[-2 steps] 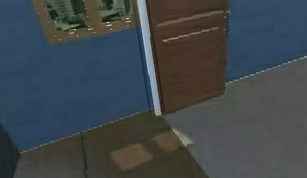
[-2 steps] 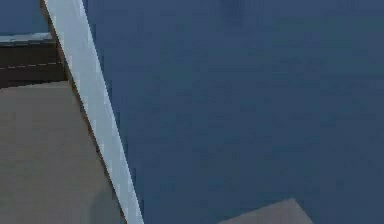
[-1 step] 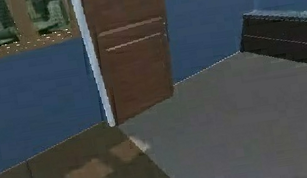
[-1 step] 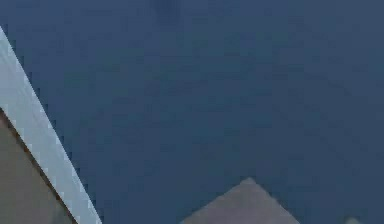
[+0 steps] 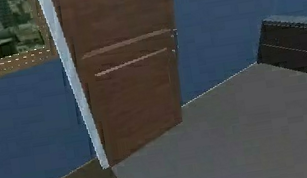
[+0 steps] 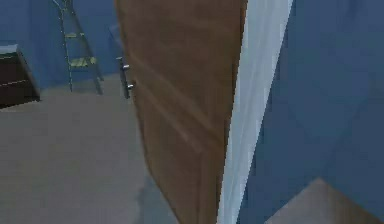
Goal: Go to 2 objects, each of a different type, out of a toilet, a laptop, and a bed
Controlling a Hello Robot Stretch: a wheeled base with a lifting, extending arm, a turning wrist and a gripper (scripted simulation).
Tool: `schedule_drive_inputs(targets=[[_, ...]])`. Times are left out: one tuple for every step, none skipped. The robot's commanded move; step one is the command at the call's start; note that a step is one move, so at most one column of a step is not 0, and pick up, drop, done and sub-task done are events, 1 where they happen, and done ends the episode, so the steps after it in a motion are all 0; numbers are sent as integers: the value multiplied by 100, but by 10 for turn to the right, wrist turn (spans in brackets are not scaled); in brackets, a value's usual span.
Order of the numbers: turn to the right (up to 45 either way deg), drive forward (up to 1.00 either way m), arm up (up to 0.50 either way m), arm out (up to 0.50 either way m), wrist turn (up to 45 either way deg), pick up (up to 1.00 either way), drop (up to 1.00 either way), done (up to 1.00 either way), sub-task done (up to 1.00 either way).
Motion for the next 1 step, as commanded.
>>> schedule_drive_inputs(targets=[[450,0,0,0,0,0,0,0,0]])
